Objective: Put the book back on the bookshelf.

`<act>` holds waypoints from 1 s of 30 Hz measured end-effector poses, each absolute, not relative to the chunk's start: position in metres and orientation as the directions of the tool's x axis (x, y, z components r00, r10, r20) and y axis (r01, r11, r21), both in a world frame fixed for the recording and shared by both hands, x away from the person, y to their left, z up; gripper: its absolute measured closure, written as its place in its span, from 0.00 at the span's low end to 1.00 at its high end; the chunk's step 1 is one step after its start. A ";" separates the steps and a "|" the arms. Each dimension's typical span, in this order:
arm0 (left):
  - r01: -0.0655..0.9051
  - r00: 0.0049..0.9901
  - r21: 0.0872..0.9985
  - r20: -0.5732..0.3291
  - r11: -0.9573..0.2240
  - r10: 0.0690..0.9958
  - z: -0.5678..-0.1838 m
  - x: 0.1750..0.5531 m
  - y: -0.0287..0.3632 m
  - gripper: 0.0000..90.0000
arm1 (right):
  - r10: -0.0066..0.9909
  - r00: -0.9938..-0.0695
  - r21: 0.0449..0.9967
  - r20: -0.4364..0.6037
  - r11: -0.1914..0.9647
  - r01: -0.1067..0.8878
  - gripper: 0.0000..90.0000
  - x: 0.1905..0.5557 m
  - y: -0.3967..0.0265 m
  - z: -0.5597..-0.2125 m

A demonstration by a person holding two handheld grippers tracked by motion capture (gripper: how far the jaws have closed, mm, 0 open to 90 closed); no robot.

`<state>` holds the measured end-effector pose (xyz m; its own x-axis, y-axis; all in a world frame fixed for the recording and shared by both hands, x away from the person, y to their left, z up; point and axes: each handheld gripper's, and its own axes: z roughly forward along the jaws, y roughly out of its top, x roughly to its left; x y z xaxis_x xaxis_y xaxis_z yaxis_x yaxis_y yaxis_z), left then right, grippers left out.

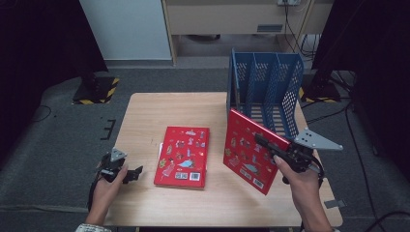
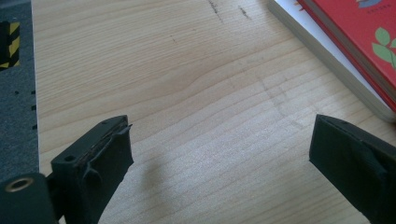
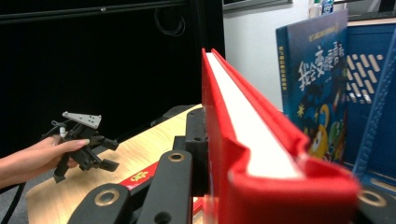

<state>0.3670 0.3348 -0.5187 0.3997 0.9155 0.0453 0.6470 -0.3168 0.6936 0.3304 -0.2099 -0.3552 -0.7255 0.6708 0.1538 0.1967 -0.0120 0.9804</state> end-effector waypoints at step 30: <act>0.644 0.407 0.693 0.050 -0.325 0.912 -0.518 0.366 0.333 0.06 | 0.773 -0.620 0.984 0.137 -0.033 0.176 0.89 0.348 -0.245 -0.288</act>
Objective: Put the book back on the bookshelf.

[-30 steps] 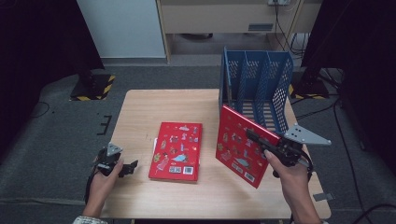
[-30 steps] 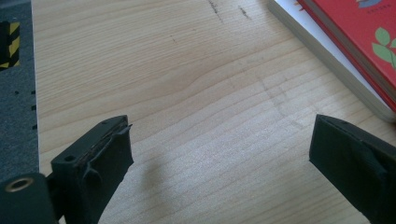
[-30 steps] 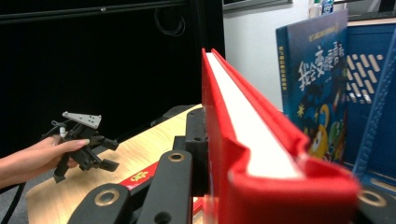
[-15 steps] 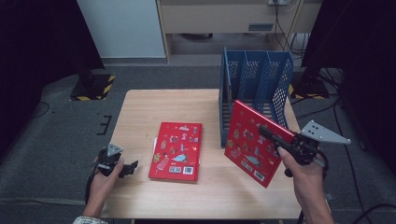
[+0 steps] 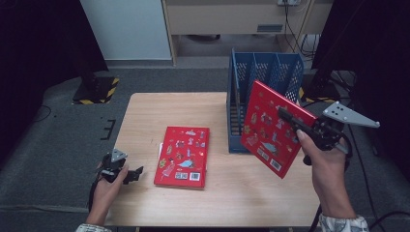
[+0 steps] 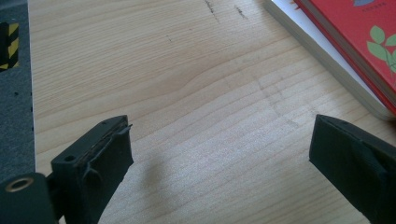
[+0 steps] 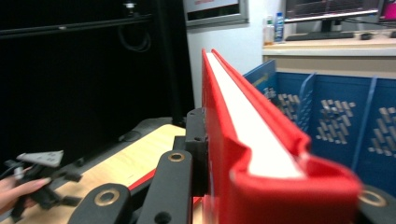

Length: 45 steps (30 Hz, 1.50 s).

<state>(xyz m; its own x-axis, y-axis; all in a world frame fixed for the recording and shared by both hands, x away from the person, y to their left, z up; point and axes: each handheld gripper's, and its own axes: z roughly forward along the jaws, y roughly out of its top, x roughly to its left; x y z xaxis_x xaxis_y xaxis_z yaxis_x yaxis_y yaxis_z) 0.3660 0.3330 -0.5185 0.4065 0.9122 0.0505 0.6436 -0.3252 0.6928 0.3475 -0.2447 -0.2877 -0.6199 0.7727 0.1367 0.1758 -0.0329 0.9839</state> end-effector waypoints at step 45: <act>0.632 0.393 0.720 0.022 -0.287 0.919 -0.516 0.366 0.335 0.06 | 0.936 -0.338 0.980 0.101 -0.035 0.194 0.89 0.451 -0.235 -0.281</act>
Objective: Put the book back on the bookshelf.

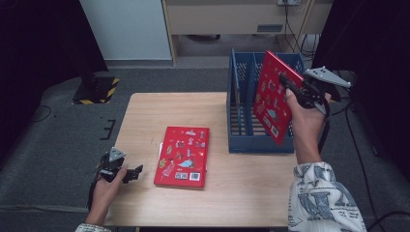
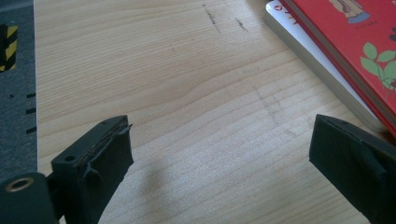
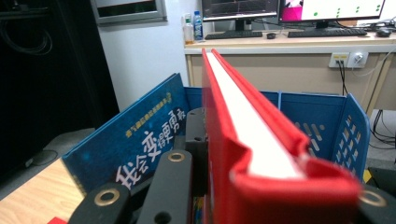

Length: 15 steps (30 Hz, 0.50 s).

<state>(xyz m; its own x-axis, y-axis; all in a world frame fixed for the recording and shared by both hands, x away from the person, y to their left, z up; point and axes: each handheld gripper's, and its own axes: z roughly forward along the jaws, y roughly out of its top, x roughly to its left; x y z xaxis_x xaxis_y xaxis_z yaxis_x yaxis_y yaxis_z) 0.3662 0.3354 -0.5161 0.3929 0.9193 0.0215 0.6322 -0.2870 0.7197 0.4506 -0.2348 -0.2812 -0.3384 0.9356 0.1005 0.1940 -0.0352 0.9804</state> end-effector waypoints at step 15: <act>0.627 0.396 0.722 0.027 -0.292 0.918 -0.515 0.366 0.335 0.06 | 0.952 -0.288 0.979 0.104 -0.047 0.199 0.89 0.477 -0.229 -0.285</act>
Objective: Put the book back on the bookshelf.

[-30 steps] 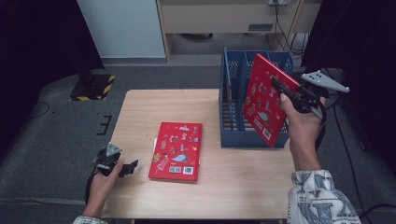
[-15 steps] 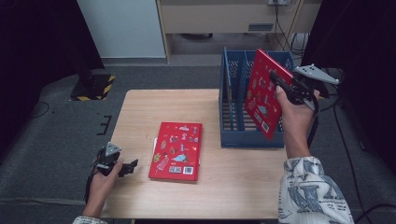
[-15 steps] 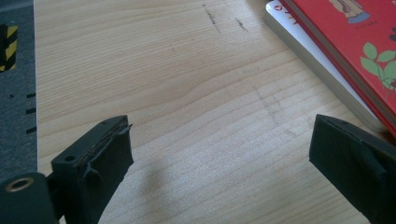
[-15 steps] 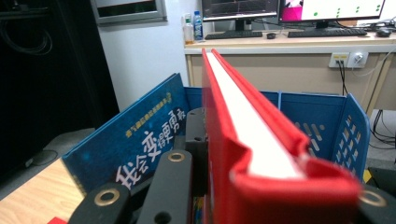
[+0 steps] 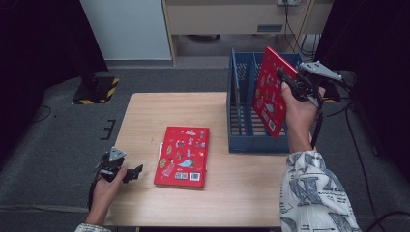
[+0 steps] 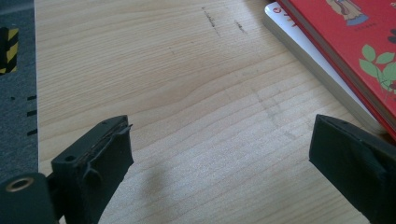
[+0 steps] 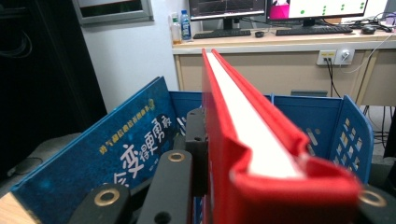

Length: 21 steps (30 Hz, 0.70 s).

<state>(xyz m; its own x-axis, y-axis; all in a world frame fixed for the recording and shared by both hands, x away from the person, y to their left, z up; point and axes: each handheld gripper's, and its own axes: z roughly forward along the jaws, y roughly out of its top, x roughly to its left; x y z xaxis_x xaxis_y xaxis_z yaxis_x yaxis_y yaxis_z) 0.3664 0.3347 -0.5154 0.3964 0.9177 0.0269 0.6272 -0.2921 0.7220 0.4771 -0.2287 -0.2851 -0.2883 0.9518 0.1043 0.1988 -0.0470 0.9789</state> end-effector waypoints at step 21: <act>0.623 0.401 0.724 0.030 -0.296 0.916 -0.515 0.367 0.334 0.06 | 0.966 -0.242 0.977 0.089 -0.038 0.208 0.89 0.507 -0.218 -0.299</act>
